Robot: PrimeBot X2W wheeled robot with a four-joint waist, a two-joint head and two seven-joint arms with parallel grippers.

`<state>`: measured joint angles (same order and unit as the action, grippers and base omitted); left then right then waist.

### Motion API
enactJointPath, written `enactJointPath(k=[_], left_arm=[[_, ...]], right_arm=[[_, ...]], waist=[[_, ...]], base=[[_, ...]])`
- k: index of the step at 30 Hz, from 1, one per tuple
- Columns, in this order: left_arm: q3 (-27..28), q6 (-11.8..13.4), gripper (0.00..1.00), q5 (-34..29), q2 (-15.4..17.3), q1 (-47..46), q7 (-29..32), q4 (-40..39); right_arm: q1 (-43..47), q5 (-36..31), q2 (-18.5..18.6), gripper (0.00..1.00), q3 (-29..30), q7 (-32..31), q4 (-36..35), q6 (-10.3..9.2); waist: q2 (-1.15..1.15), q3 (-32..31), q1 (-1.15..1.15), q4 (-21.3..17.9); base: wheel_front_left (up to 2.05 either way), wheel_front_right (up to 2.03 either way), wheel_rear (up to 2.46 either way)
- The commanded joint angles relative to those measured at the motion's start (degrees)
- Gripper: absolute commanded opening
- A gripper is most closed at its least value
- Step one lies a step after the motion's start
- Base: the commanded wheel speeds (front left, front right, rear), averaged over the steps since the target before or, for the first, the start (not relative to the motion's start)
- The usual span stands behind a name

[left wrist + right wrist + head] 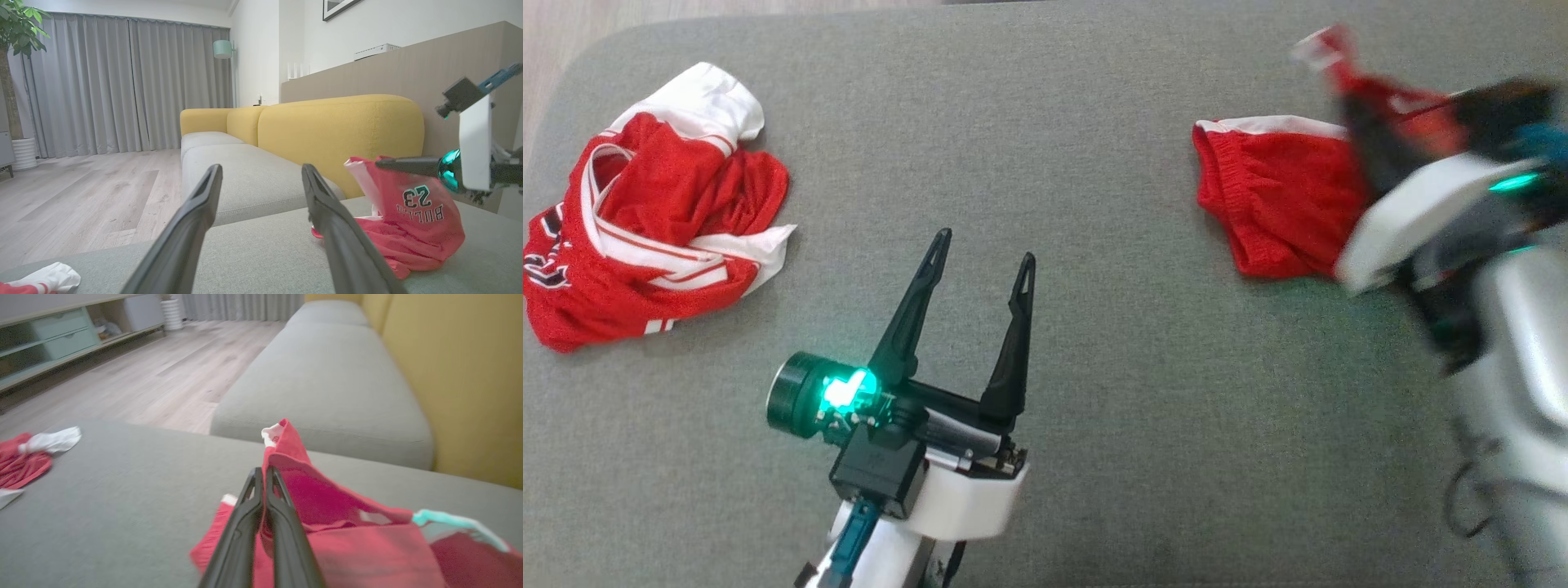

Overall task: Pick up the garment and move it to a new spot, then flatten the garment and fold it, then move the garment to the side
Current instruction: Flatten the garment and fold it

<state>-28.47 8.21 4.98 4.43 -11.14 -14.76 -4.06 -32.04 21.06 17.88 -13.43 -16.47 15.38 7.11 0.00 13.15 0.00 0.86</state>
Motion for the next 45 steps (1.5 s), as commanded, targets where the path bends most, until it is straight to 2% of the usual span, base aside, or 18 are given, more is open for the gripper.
enactJointPath(k=[1, 2, 5, 8, 12, 13, 14, 17, 18, 20, 24, 28, 39, 42, 45], left_arm=[[1.9, -0.3, 1.00, -0.3, -0.4, -0.8, -0.2, -1.7], [1.9, -0.4, 1.00, -0.2, -0.5, -0.8, -0.2, -1.6], [1.9, -0.7, 1.00, 0.0, -0.7, -1.1, -0.2, -1.3], [2.4, -0.5, 1.00, 0.0, -0.9, -1.0, -0.2, -1.6], [3.0, -0.3, 1.00, -0.1, -1.0, -0.7, -0.2, -1.9], [3.3, -0.3, 1.00, -0.2, -1.0, -0.2, -0.2, -2.1], [3.3, -0.3, 1.00, -0.2, -1.0, -0.2, -0.2, -2.1], [3.7, -0.2, 1.00, -0.2, -1.1, 0.5, -0.2, -2.4], [3.8, -0.1, 1.00, -0.2, -1.1, 0.7, -0.2, -2.5], [3.8, -0.1, 1.00, -0.2, -1.2, 0.9, -0.2, -2.7], [3.6, -0.3, 1.00, -0.1, -1.3, 0.8, -0.2, -3.0], [3.4, -0.4, 1.00, 0.2, -1.4, 0.0, -0.2, -3.0], [2.5, -0.1, 1.00, 1.2, -1.5, -2.1, -0.2, -2.5], [2.2, 0.4, 1.00, 1.6, -1.5, -2.4, -0.2, -2.7], [2.1, 0.8, 1.00, 1.8, -1.5, -2.5, -0.2, -2.9]], right_arm=[[-0.2, -0.4, -1.8, 0.37, -3.8, -0.6, -2.1, 0.37], [-0.3, -0.3, -2.6, 1.00, -6.0, -0.6, -1.8, 0.37], [-0.8, 1.3, -3.8, 1.00, -11.2, 0.6, -1.1, 0.37], [-0.7, 2.7, -2.8, 1.00, -12.4, 3.3, -2.4, 0.37], [0.5, 2.2, -0.5, 1.00, -9.2, 6.8, -4.7, 0.37], [2.5, 1.1, 1.7, 1.00, -5.7, 8.0, -5.8, 0.37], [2.5, 1.1, 1.7, 1.00, -5.7, 8.0, -5.8, 0.37], [7.2, 1.4, 4.3, 1.00, 0.0, 8.5, -6.9, 0.37], [9.0, 1.9, 5.4, 0.84, 1.3, 8.4, -7.2, 0.37], [12.4, 3.6, 7.3, 0.00, 3.0, 8.3, -7.3, 0.37], [17.0, 5.0, 12.1, 0.00, 2.3, 7.8, -5.7, 0.37], [16.8, 6.3, 14.5, 0.00, -0.1, 7.9, -4.4, 0.37], [8.4, 10.3, 17.1, 0.00, -8.4, 8.6, 3.9, 0.37], [4.3, 11.2, 17.0, 0.00, -8.9, 11.7, 4.5, 0.37], [0.1, 12.2, 16.1, 0.00, -8.9, 18.0, 4.3, 0.37]], waist=[[0.00, 0.2, 0.00, 0.2], [0.00, 0.3, 0.00, 0.5], [0.00, 0.4, 0.00, 1.0], [0.00, 0.4, 0.00, 1.3], [0.00, 0.1, 0.00, 1.3], [0.00, -0.2, 0.00, 1.3], [0.00, -0.2, 0.00, 1.3], [0.00, -0.6, 0.00, 1.2], [0.00, -0.6, 0.00, 1.2], [0.00, -0.4, 0.00, 1.1], [0.00, 0.6, 0.00, 1.5], [0.00, 2.0, 0.00, 2.1], [0.00, 5.1, 0.00, 6.9], [0.00, 5.6, 0.00, 8.3], [0.00, 5.5, 0.00, 9.1]], base=[[0.00, 0.00, 0.00], [0.00, 0.00, 0.00], [0.00, 0.00, 0.00], [0.00, 0.00, 0.00], [0.00, 0.00, 0.00], [0.00, 0.00, 0.00], [0.00, 0.00, 0.00], [0.00, 0.00, 0.00], [0.00, 0.00, 0.00], [0.00, 0.00, 0.00], [0.00, 0.00, 0.00], [0.00, 0.00, 0.00], [0.00, 0.00, 0.00], [0.00, 0.00, 0.00], [0.00, 0.00, 0.00]])
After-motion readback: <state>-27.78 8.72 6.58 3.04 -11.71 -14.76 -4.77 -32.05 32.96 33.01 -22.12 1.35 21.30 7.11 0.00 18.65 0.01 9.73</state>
